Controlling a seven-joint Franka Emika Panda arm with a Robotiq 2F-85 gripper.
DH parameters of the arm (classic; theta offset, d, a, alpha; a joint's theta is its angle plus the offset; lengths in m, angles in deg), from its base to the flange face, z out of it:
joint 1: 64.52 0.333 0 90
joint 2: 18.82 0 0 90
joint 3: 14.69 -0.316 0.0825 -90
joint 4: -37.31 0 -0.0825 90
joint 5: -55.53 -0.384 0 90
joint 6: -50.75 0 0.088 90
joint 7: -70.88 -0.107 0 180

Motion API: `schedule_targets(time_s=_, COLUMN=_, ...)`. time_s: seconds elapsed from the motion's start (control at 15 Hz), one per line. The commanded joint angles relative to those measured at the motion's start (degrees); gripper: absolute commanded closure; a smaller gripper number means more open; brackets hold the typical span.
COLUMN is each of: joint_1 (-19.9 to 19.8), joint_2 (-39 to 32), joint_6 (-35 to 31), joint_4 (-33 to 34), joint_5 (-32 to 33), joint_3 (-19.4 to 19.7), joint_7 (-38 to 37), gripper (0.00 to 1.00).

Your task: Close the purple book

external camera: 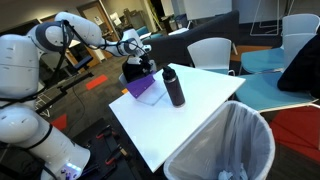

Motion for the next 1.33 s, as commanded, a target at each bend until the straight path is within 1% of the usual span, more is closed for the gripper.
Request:
schedule_targets(time_s=0.0, joint_1=0.3, joint_2=2.9, joint_6=3.6, joint_4=-2.0, joint_5=2.6, joint_3=1.8, joint_7=0.2, gripper=1.0)
schedule_targets(time_s=0.27, joint_1=-1.1, joint_2=4.2, joint_6=1.8, joint_4=-2.7, joint_5=3.9, joint_3=2.3, joint_7=1.6, gripper=1.0)
schedule_targets(time_s=0.47, joint_1=-1.4, joint_2=4.9, joint_6=1.9, joint_4=-2.5, joint_5=5.2, joint_3=3.1, joint_7=1.8, gripper=1.0)
schedule_targets(time_s=0.73, joint_1=0.4, joint_2=4.6, joint_6=3.3, joint_4=-1.8, joint_5=11.7, joint_3=6.3, joint_7=-0.4, gripper=1.0)
schedule_targets(time_s=0.8, joint_1=0.8, joint_2=4.5, joint_6=3.7, joint_4=-1.7, joint_5=13.2, joint_3=6.9, joint_7=-1.0, gripper=0.74)
schedule_targets(time_s=0.87, joint_1=0.9, joint_2=4.5, joint_6=4.1, joint_4=-1.7, joint_5=14.3, joint_3=7.1, joint_7=-0.9, gripper=0.73)
schedule_targets(time_s=0.93, joint_1=1.1, joint_2=4.5, joint_6=4.0, joint_4=-1.7, joint_5=15.3, joint_3=7.4, joint_7=-1.1, gripper=0.68)
schedule_targets(time_s=1.13, joint_1=1.7, joint_2=5.3, joint_6=4.7, joint_4=-2.1, joint_5=17.7, joint_3=7.8, joint_7=-1.4, gripper=0.44)
schedule_targets(time_s=1.27, joint_1=1.7, joint_2=6.6, joint_6=5.9, joint_4=-2.8, joint_5=17.7, joint_3=7.1, joint_7=-1.1, gripper=0.29)
